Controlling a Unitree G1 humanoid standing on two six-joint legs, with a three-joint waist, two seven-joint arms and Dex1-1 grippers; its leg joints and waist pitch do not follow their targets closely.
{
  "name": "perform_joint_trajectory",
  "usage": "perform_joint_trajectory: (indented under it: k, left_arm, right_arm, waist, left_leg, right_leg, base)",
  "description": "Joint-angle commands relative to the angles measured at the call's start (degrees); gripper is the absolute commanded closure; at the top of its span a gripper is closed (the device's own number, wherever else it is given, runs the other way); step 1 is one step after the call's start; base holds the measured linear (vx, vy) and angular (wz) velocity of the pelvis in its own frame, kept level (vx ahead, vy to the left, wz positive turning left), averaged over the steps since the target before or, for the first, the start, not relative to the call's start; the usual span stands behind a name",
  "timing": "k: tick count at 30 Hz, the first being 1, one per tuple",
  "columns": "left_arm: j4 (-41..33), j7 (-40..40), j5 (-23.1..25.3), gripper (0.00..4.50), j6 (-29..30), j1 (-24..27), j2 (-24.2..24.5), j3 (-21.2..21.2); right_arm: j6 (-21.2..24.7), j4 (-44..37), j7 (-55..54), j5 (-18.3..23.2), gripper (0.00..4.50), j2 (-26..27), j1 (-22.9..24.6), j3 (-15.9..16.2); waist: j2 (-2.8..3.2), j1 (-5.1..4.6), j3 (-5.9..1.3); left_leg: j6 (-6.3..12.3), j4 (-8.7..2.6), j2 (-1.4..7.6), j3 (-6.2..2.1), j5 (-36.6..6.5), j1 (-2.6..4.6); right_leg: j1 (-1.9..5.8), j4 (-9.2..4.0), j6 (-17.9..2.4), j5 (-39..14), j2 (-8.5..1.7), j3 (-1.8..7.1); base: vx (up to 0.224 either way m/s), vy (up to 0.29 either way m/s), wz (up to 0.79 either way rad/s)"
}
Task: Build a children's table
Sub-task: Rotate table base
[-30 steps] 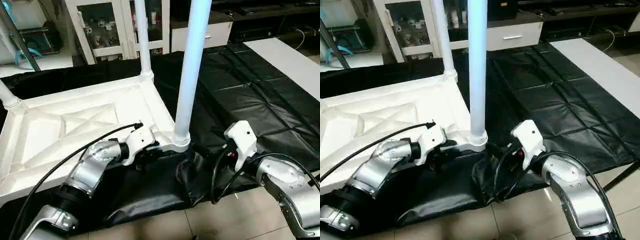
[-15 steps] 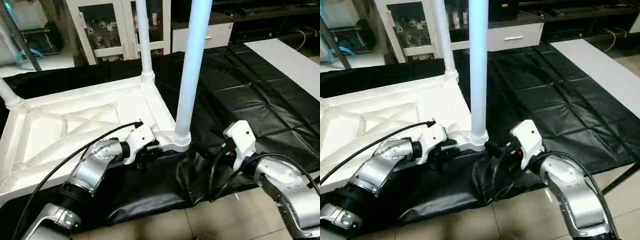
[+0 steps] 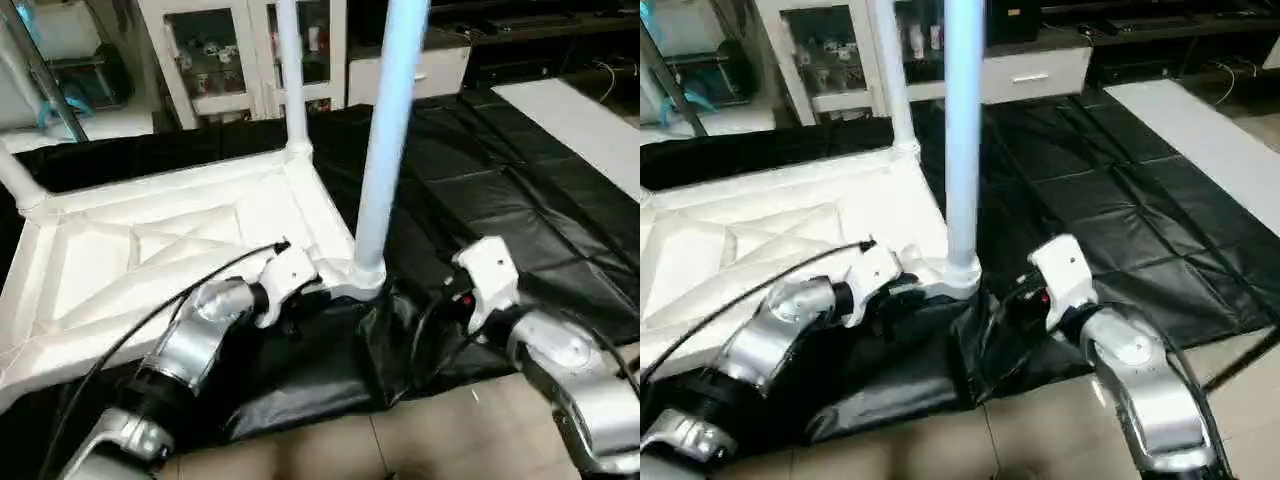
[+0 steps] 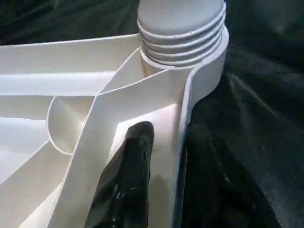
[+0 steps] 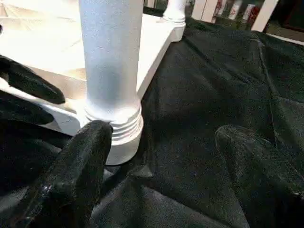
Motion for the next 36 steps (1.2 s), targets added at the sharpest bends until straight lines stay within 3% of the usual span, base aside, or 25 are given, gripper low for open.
perform_joint_trajectory:
  k: [1, 3, 4, 5, 6, 7, 8, 9, 10, 11, 12, 13, 14, 15, 16, 17, 19, 21, 22, 23, 24, 26, 29, 32, 36]
  left_arm:
    - [0.63, 0.72, -0.38, 3.10, 1.50, 0.14, 0.60, 1.08]
    - [0.71, 0.87, -0.28, 3.10, 1.47, 0.11, 0.65, 1.03]
    - [0.73, 1.01, -0.14, 3.10, 1.40, 0.08, 0.70, 1.02]
    - [0.71, 1.01, -0.04, 3.10, 1.39, 0.08, 0.70, 1.05]
    - [0.76, 1.00, 0.04, 3.10, 1.37, 0.05, 0.70, 1.07]
    - [0.79, 1.01, 0.13, 3.10, 1.31, 0.04, 0.72, 1.04]
    - [0.84, 1.15, 0.41, 3.10, 0.94, 0.03, 0.85, 0.83]
    - [0.88, 1.21, 0.49, 3.10, 0.80, 0.07, 0.87, 0.69]
    - [0.95, 1.29, 0.72, 3.10, 0.36, 0.10, 0.92, 0.44]
    - [0.99, 1.33, 0.84, 3.10, 0.11, 0.12, 0.94, 0.30]
    - [0.79, 1.28, 0.70, 3.10, 0.08, 0.27, 0.86, 0.15]
    - [0.67, 1.27, 0.70, 3.10, 0.05, 0.36, 0.81, -0.08]
    - [0.67, 1.27, 0.70, 3.10, 0.05, 0.36, 0.81, -0.08]
    - [0.70, 1.41, 0.88, 3.10, -0.11, 0.39, 0.80, -0.25]
    - [0.91, 1.55, 0.99, 3.10, -0.24, 0.36, 0.73, -0.33]
    - [1.08, 1.95, 1.03, 3.10, -0.60, 0.32, 0.62, -0.20]
    - [1.41, 2.41, 0.75, 3.10, -0.85, 0.21, 0.31, 0.17]
    - [1.51, 2.43, 0.70, 3.10, -0.84, 0.16, 0.28, 0.21]
    - [1.51, 3.05, 0.79, 3.10, -0.87, 0.14, 0.11, 0.44]
    - [1.34, 3.82, 0.56, 3.10, -0.84, 0.20, -0.27, 1.01]
    - [1.20, 4.23, 0.47, 3.10, -0.79, 0.25, -0.44, 1.27]
    - [0.94, 4.75, 0.25, 3.10, -1.06, 0.35, -0.62, 1.62]
    - [0.80, 5.27, -0.40, 3.10, 0.53, 0.32, -1.00, 2.02]
    - [0.69, 4.81, -0.72, 3.10, 0.80, 0.34, -0.98, 1.88]
    - [-0.31, 4.40, -1.16, 3.10, 1.45, 0.88, -1.14, 1.90]
  right_arm:
    - [0.32, 0.54, -0.40, -0.64, 0.71, -0.07, -1.19, -0.42]
    - [0.22, 0.62, -0.65, -0.58, 0.71, 0.30, -1.26, -0.59]
    - [0.03, 0.65, -0.72, -0.69, 0.71, 0.31, -1.29, -0.56]
    - [0.28, 0.66, -0.94, -0.23, 0.71, 0.62, -1.28, -0.86]
    - [0.54, 0.71, -1.10, 0.16, 0.71, 0.88, -1.29, -1.12]
    - [0.69, 0.75, -1.22, 0.34, 0.71, 1.02, -1.29, -1.28]
    - [0.56, 0.86, -1.33, 0.07, 0.71, 0.98, -1.30, -1.27]
    - [0.43, 0.92, -1.31, -0.10, 0.71, 0.92, -1.26, -1.24]
    - [0.30, 0.94, -1.30, -0.23, 0.71, 0.86, -1.18, -1.22]
    - [0.25, 0.95, -1.29, -0.26, 0.71, 0.84, -1.14, -1.22]
    - [0.20, 0.90, -1.27, -0.27, 0.71, 0.79, -1.03, -1.23]
    - [0.18, 0.81, -1.22, -0.26, 0.71, 0.73, -0.93, -1.24]
    - [0.18, 0.81, -1.22, -0.26, 0.71, 0.73, -0.93, -1.24]
    - [0.16, 0.67, -1.17, -0.25, 0.71, 0.62, -0.82, -1.22]
    - [0.12, 0.60, -1.11, -0.26, 0.71, 0.51, -0.75, -1.21]
    - [0.15, 0.55, -1.05, -0.21, 0.71, 0.45, -0.74, -1.31]
    - [0.21, 0.52, -0.94, -0.11, 0.71, 0.39, -0.79, -1.47]
    - [0.20, 0.56, -0.94, -0.12, 0.71, 0.39, -0.84, -1.46]
    - [0.20, 0.60, -0.99, -0.18, 0.71, 0.40, -0.85, -1.48]
    - [0.19, 0.55, -1.09, -0.30, 0.71, 0.44, -0.79, -1.52]
    - [0.24, 0.51, -1.21, -0.35, 0.71, 0.49, -0.74, -1.57]
    - [0.31, 0.44, -1.39, -0.45, 0.71, 0.57, -0.63, -1.57]
    - [0.02, 0.41, -1.25, -0.93, 0.71, 0.36, -0.31, -1.03]
    - [0.32, 0.47, -1.47, -0.65, 0.71, 0.68, -0.30, -1.25]
    - [0.49, 0.36, -1.59, -0.59, 0.71, 0.76, -0.22, -1.32]
  waist:
    - [-0.47, -0.16, -2.30]
    - [-0.48, -0.40, -1.38]
    - [-0.62, -1.36, -1.26]
    - [0.19, -2.14, -1.35]
    - [-0.28, -2.75, -0.42]
    - [0.18, -2.33, -0.30]
    - [-0.03, -2.58, -0.10]
    - [0.02, -2.66, -0.57]
    - [0.00, -2.78, -1.06]
    - [-0.02, -2.67, -1.53]
    - [0.05, -2.50, -2.34]
    - [0.11, -2.29, -3.22]
    - [0.12, -2.30, -3.59]
    - [0.11, -1.99, -3.93]
    - [0.23, -0.89, -4.61]
    - [0.09, -0.64, -4.72]
    - [-0.06, 0.88, -4.37]
    - [0.07, 1.93, -3.30]
    - [0.03, 2.14, -2.52]
    - [-0.04, 2.24, -2.15]
    - [0.12, 2.38, -1.88]
    - [0.00, 2.36, -1.80]
    - [-0.19, 2.21, -1.85]
    - [-0.37, 2.16, -2.02]
    - [-0.31, 2.37, -2.27]
  left_leg:
    - [4.38, -5.38, 0.99, -2.51, -34.05, -1.04]
    - [1.74, -4.84, 0.23, -2.59, -38.56, -0.81]
    - [0.13, -4.05, 0.62, -2.49, -40.25, 0.77]
    - [-1.56, -3.70, 2.28, -2.07, -42.18, 4.55]
    - [-2.67, -4.85, 3.38, -2.86, -46.25, 5.08]
    - [-3.43, -5.81, 3.60, -2.78, -48.41, 5.13]
    - [-3.58, -5.95, 3.51, -2.64, -49.10, 5.30]
    - [-2.92, -5.89, 3.17, -2.52, -45.77, 4.79]
    - [-1.04, -5.93, 2.88, -2.06, -38.73, 3.30]
    - [0.34, -5.68, 2.72, -1.59, -33.13, 2.50]
    - [3.63, -5.06, 2.83, -1.11, -22.32, 1.49]
    - [8.03, -3.30, 2.89, -0.91, -7.18, 1.38]
    - [10.27, -2.44, 2.70, -1.02, 1.35, 0.95]
    - [12.55, -1.61, 2.39, -1.00, 9.77, 1.06]
    - [16.68, 0.03, 2.20, -1.71, 30.80, 2.43]
    - [16.82, 0.36, 1.97, -1.68, 32.79, 2.31]
    - [15.37, -0.30, 2.01, -0.90, 24.93, 1.88]
    - [12.92, -1.73, 3.31, -0.12, 4.09, 1.90]
    - [10.42, -2.73, 3.77, 0.03, -5.79, 2.06]
    - [8.41, -3.29, 3.87, 0.14, -10.92, 2.10]
    - [4.02, -3.84, 4.07, 0.34, -19.54, 2.96]
    - [-0.41, -4.30, 4.29, 0.49, -25.37, 3.58]
    - [-2.00, -4.71, 4.09, 0.54, -26.00, 2.93]
    - [-1.05, -4.70, 3.87, 0.69, -24.00, 2.59]
    - [0.57, -4.51, 3.87, 1.06, -20.97, 2.48]
  right_leg:
    - [4.44, -4.71, -6.79, -36.84, -2.24, -1.13]
    - [5.01, -5.88, -4.15, -47.04, -2.67, -2.59]
    - [4.80, -6.44, -4.00, -49.61, -2.43, -2.64]
    - [2.36, -6.39, -4.55, -48.03, -0.94, -1.37]
    - [2.36, -5.50, -6.15, -40.76, 0.23, -1.59]
    - [3.37, -5.04, -6.36, -37.73, 0.54, -0.97]
    - [3.39, -4.98, -6.67, -37.00, 0.65, -0.86]
    - [4.38, -4.82, -7.90, -34.64, 0.34, -0.01]
    - [5.76, -4.80, -9.19, -31.35, -0.03, 0.93]
    - [6.28, -4.79, -10.19, -27.44, -0.27, 1.49]
    - [6.69, -3.89, -11.85, -18.04, -0.34, 1.96]
    - [6.28, -1.97, -13.45, -2.27, -0.31, 2.21]
    - [6.54, -0.77, -13.99, 6.13, -0.20, 2.20]
    - [6.37, 0.14, -14.22, 14.28, -0.01, 2.19]
    - [5.03, 2.43, -14.00, 33.14, 0.76, 2.58]
    - [4.96, 2.57, -13.39, 34.32, 0.79, 2.77]
    - [4.84, 1.73, -13.28, 27.73, 0.11, 2.85]
    - [4.12, 0.26, -16.12, 7.02, -0.19, 3.03]
    - [3.78, -0.36, -16.63, -3.27, 0.13, 3.20]
    - [3.74, -0.62, -16.37, -8.27, 0.27, 3.29]
    - [3.02, -1.20, -15.42, -15.96, 0.30, 3.61]
    - [2.22, -1.69, -13.81, -20.17, 0.33, 4.13]
    - [2.08, -1.71, -11.59, -20.43, 0.32, 4.55]
    - [1.84, -1.85, -10.75, -19.77, 0.29, 4.87]
    - [1.66, -1.77, -11.54, -15.99, 0.34, 5.04]
  base:
    - [0.014, -0.031, 0.53]
    - [0.023, -0.035, 0.55]
    - [0.050, -0.041, 0.54]
    - [0.050, -0.041, 0.54]
    - [0.038, -0.040, 0.23]
    - [0.000, 0.000, 0.00]
    - [0.000, 0.000, 0.00]
    - [0.087, 0.011, 0.01]
    - [0.107, 0.002, 0.01]
    - [0.107, 0.002, 0.01]
    - [0.088, -0.007, 0.07]
    - [0.084, 0.004, 0.01]
    - [0.084, 0.004, 0.01]
    - [0.091, 0.011, -0.03]
    - [0.050, 0.005, -0.05]
    - [0.050, 0.005, -0.05]
    - [-0.027, 0.001, -0.04]
    - [-0.067, 0.003, -0.05]
    - [-0.096, 0.004, -0.06]
    - [-0.096, 0.004, -0.06]
    - [-0.101, 0.006, 0.01]
    - [-0.092, 0.010, 0.08]
    - [-0.067, 0.024, -0.01]
    - [0.000, 0.000, 0.00]
    - [0.000, 0.000, 0.00]
